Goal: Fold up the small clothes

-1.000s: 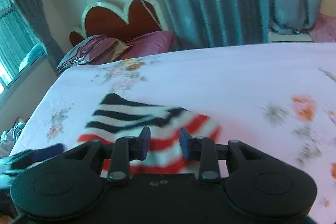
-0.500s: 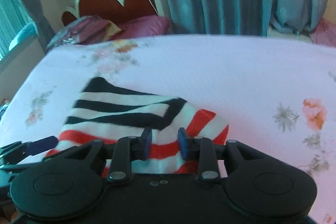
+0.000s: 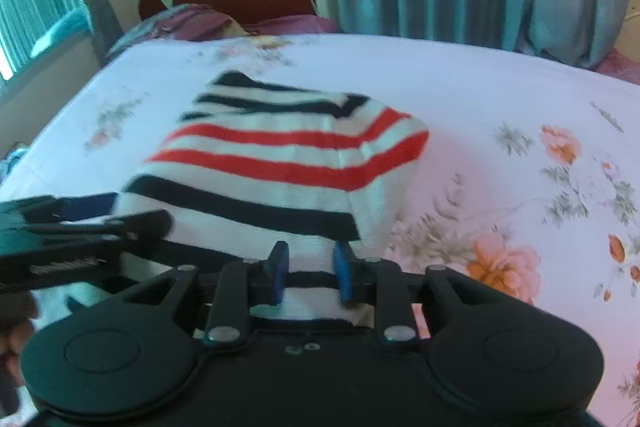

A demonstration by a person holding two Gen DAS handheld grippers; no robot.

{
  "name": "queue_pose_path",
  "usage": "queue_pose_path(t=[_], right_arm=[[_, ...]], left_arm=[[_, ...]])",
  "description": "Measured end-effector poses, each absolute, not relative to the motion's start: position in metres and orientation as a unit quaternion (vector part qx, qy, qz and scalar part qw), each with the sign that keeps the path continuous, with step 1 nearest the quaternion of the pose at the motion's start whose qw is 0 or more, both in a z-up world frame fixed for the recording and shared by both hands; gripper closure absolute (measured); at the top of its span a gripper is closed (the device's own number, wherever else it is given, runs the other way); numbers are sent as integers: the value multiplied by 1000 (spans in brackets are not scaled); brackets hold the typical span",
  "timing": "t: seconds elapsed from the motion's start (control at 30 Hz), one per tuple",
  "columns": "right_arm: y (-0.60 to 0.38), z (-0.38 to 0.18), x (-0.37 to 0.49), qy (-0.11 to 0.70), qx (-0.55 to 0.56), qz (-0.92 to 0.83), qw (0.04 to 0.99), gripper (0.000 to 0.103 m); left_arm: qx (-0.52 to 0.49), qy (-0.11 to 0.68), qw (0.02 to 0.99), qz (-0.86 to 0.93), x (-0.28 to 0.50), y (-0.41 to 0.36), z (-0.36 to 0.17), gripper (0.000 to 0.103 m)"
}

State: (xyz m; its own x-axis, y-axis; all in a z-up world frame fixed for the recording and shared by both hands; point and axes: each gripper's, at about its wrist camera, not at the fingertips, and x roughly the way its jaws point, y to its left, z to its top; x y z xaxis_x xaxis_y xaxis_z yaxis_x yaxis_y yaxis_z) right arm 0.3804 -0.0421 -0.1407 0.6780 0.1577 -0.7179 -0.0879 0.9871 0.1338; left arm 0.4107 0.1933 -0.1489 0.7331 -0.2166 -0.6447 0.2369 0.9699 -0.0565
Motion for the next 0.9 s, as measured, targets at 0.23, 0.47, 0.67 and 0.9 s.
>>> queue_pose_path(t=[0.23, 0.47, 0.67, 0.9], right_arm=[[-38, -122, 361, 378, 60, 57, 922, 81], [-34, -148, 344, 406, 46, 39, 912, 85], [-30, -158, 339, 403, 52, 28, 913, 85], [-33, -164, 340, 409, 72, 18, 909, 85]], left_arm=[[1, 353, 927, -126, 395, 201, -141, 35], [3, 371, 920, -128, 385, 200, -156, 35], [8, 373, 919, -127, 386, 200, -154, 35], [17, 377, 918, -123, 385, 200, -155, 25]])
